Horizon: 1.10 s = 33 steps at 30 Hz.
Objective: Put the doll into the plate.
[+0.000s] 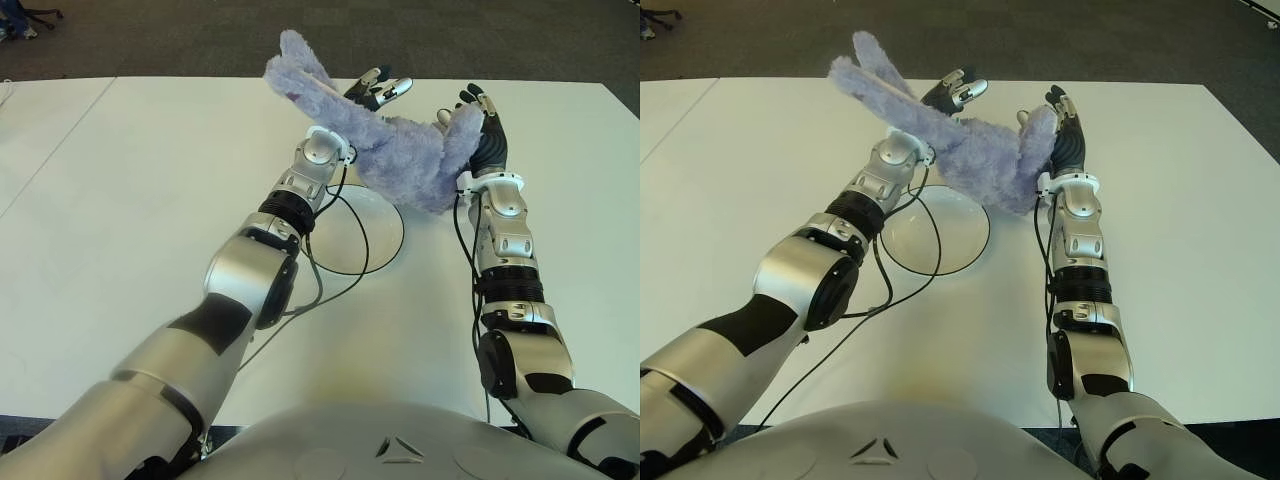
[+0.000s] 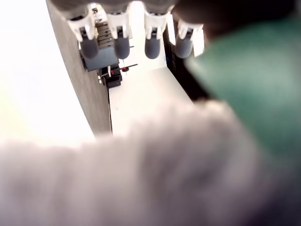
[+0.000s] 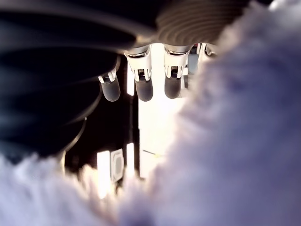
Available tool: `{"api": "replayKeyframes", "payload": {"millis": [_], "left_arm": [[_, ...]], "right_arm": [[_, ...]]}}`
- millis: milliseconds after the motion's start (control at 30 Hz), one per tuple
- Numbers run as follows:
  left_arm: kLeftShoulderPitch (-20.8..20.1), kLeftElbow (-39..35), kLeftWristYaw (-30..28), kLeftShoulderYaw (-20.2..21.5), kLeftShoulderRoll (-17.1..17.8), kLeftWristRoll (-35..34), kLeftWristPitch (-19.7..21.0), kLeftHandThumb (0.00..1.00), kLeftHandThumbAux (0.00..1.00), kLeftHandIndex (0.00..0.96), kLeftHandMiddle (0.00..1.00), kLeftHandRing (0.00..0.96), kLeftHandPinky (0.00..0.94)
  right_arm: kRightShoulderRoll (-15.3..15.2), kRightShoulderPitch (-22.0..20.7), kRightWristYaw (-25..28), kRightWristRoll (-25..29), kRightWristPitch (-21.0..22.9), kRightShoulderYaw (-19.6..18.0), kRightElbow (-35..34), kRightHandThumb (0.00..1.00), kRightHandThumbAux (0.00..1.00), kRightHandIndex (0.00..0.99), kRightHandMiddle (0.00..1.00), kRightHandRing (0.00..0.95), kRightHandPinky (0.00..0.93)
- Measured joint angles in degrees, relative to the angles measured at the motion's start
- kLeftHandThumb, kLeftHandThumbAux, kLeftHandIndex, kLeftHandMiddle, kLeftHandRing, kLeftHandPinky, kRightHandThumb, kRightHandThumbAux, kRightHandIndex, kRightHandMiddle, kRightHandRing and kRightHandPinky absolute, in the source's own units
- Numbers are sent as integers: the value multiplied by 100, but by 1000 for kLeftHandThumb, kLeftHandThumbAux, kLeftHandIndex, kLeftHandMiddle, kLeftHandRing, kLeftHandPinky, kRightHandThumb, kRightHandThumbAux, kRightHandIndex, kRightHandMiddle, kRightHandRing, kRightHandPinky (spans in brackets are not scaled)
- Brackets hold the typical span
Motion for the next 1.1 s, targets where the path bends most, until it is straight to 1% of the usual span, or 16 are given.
{"api": "replayKeyframes", "payload": {"millis": [467,733,1100], "left_arm": [[-71,45,19,119,-8,-65,371,0,380,0,0,0,0],[-180,102,19,147,-22,-126,466,0,384,0,0,0,0],[-327,145,19,150,-43,-132,469,0,384,0,0,0,0]], "right_arm": [[-34,-89,-38,-22,0,-49,234,221,679,0,0,0,0],[-60,-211,-33,-21,-1,-127,371,230,687,0,0,0,0],[-113,-337,-19,-23,-3,-195,541,229,691,0,0,0,8]]}}
